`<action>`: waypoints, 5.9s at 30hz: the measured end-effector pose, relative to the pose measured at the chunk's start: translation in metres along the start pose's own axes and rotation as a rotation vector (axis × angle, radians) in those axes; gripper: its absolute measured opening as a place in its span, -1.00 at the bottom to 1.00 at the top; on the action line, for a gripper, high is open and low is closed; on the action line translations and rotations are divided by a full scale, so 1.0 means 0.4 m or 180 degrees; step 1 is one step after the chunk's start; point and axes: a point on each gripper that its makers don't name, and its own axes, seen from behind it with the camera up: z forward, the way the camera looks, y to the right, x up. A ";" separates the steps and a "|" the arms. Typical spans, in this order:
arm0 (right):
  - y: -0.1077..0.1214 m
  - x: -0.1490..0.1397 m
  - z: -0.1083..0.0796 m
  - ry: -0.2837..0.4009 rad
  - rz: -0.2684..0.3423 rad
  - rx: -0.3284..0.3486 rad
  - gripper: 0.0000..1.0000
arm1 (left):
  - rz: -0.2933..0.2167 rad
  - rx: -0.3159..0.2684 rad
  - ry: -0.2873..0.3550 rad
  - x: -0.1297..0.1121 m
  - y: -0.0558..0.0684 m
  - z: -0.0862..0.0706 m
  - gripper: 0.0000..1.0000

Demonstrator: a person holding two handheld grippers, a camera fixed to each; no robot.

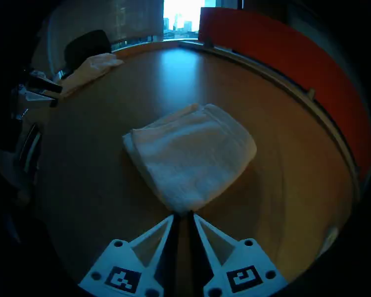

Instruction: Fold towel

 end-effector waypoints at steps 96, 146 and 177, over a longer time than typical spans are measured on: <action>0.913 0.070 -0.545 0.0182 0.0322 -0.1146 -0.91 | 0.0237 -0.0106 0.0162 0.152 0.094 0.042 0.82; 0.875 -0.465 -0.584 -0.0555 0.0937 -0.1263 -0.91 | 0.0479 -0.0049 0.0085 0.152 0.119 0.034 0.82; 0.844 -0.619 -0.547 -0.0851 0.1296 -0.1293 -0.89 | 0.0536 0.0005 0.0043 0.143 0.118 0.024 0.82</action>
